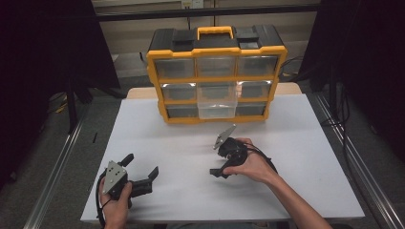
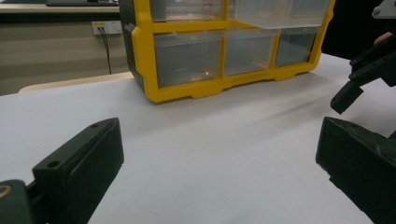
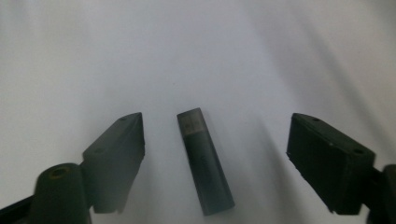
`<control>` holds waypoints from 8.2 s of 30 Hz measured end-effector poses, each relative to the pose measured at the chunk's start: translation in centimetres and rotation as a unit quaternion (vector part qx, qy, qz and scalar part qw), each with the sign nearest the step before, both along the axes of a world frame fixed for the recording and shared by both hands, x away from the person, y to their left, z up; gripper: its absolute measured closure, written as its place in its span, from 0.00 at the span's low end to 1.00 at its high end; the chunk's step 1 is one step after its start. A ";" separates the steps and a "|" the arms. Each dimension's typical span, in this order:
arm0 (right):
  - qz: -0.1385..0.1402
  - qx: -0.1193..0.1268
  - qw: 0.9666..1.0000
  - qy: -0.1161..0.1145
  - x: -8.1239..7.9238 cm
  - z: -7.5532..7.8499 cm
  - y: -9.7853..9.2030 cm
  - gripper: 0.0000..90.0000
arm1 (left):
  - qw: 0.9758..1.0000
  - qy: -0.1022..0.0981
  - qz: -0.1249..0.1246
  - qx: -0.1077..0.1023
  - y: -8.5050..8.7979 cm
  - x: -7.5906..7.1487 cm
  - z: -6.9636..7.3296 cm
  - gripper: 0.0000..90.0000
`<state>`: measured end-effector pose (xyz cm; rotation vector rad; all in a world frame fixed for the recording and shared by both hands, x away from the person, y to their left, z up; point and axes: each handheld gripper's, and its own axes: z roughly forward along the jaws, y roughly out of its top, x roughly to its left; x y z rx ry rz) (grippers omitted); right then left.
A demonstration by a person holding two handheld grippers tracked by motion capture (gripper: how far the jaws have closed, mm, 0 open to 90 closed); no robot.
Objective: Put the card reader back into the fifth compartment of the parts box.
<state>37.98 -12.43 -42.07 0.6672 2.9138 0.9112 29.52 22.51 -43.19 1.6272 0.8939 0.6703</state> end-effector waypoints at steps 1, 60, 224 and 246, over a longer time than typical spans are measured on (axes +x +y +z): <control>0.003 -0.007 1.000 0.002 0.0 -0.1 0.0 0.25 | 1.000 0.000 -0.001 0.001 0.0 0.0 0.0 0.01; 0.007 -0.058 0.998 0.011 0.0 -0.7 0.1 0.82 | 1.000 0.002 -0.007 -0.002 0.1 -0.1 0.1 0.01; -0.083 0.133 0.969 -0.190 3.0 18.2 -3.6 0.82 | 1.000 -0.008 -0.002 -0.008 0.4 -0.1 0.2 0.01; -0.103 0.113 0.970 -0.189 5.8 19.9 -4.2 0.82 | 1.000 -0.006 -0.004 -0.011 0.3 -0.1 0.2 0.01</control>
